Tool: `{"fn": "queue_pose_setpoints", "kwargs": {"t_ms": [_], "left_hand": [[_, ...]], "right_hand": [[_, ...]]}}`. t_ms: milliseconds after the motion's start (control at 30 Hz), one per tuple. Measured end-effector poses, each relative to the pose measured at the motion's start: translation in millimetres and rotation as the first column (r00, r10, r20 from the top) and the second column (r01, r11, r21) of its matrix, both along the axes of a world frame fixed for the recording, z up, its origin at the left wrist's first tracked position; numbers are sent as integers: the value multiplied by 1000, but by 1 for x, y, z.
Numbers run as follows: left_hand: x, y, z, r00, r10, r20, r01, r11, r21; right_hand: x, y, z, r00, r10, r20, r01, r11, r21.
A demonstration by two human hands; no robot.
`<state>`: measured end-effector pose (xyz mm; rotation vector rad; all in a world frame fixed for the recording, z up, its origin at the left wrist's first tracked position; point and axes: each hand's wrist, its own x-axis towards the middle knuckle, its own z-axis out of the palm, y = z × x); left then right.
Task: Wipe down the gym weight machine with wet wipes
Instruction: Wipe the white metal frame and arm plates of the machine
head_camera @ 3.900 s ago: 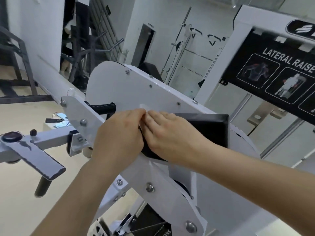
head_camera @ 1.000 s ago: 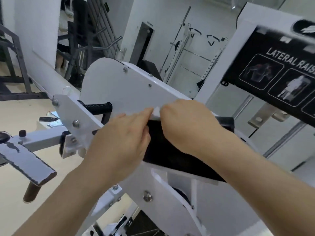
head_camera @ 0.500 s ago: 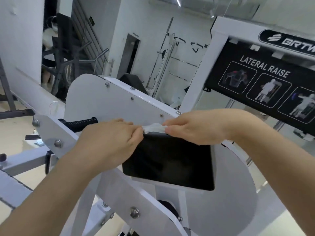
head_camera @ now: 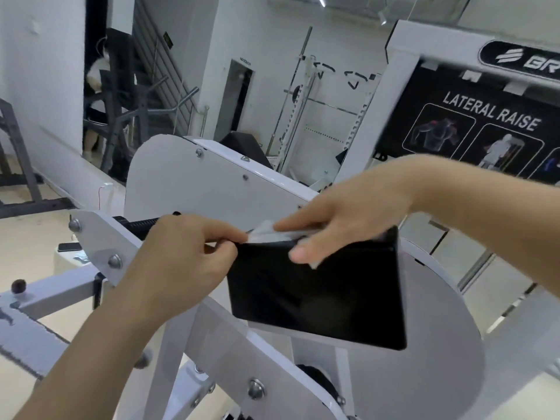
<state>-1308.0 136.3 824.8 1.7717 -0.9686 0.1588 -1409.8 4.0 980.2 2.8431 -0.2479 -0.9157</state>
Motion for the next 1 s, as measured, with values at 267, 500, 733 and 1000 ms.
{"fn": "queue_pose_setpoints", "kwargs": {"t_ms": [267, 500, 733, 1000], "left_hand": [[1, -4, -6, 998, 29, 58, -24, 996, -90], [-24, -15, 3, 995, -64, 78, 74, 988, -137], [-41, -51, 13, 998, 59, 32, -56, 996, -67], [-46, -44, 15, 999, -36, -1, 36, 999, -14]], "right_hand": [[34, -1, -48, 992, 120, 30, -120, 993, 14], [-70, -22, -4, 979, 6, 206, -26, 995, 94], [-30, -27, -20, 950, -136, 280, 45, 950, 309], [-94, -77, -22, 220, -472, 854, -106, 859, 502]]}}
